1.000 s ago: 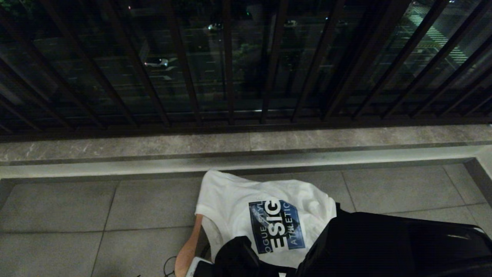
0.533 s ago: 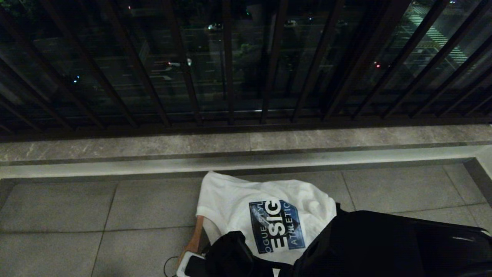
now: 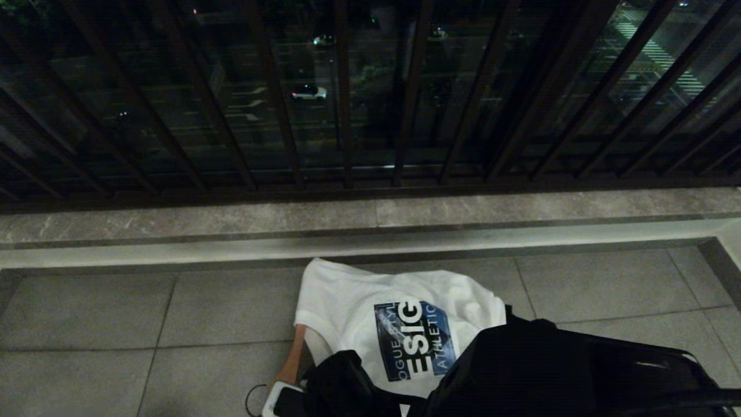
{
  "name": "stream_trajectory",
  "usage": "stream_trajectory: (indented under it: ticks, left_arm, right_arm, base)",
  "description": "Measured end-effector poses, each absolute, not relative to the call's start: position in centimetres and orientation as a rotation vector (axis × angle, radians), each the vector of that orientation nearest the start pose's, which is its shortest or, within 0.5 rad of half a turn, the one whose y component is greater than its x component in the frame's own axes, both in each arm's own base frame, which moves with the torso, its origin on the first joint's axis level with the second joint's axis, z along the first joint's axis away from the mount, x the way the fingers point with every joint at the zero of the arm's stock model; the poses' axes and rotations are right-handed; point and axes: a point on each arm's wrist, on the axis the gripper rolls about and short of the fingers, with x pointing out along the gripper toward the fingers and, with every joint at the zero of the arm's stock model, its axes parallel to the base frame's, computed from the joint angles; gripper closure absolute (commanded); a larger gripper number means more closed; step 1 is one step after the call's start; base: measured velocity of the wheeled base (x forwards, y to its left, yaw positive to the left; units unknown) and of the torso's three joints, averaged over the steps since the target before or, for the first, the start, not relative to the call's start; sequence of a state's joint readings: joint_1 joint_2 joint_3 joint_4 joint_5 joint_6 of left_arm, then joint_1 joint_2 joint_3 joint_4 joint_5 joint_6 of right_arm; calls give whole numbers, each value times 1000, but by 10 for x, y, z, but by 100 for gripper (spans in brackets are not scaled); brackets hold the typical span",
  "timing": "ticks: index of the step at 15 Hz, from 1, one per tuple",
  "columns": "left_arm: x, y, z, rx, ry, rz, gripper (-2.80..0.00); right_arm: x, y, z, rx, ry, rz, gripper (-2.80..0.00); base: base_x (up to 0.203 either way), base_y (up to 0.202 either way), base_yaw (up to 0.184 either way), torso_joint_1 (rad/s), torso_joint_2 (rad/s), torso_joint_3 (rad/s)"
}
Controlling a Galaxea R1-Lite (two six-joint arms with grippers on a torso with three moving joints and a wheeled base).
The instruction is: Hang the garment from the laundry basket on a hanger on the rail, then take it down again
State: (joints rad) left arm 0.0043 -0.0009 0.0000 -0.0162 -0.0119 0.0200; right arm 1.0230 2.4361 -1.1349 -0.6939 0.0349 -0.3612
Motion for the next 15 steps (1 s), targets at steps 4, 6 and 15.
stream_trajectory:
  ticks: [4,6,15]
  left_arm:
    - [-23,0,77,21,-17,-7,0]
    - [-23,0,77,20,-17,-8,0]
    - [-23,0,77,20,-17,-8,0]
  right_arm:
    - [230,375,-16,-618,358,1120,-280]
    - [232,375,-18,-618,359,1117,-280]
    - [245,364,-15,-616,365,1083,0]
  base:
    - [0,0,0,0,0,0]
    - [0,0,0,0,0,0]
    - [0,0,0,0,0,0]
